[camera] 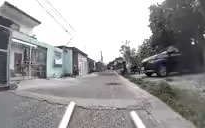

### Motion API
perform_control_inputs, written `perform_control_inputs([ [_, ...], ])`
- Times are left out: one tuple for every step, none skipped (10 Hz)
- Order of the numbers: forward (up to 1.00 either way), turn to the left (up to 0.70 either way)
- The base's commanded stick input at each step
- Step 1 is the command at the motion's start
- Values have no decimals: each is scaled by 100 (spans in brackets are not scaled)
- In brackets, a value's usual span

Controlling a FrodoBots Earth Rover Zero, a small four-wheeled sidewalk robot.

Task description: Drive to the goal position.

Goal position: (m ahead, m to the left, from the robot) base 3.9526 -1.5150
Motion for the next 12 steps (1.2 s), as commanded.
perform_control_inputs([
  [70, 0],
  [70, 0],
  [70, 0],
  [70, 0],
  [70, -1],
  [70, -17],
  [70, -34],
  [70, -22],
  [70, -9],
  [70, 0],
  [70, 0],
  [70, 0],
])
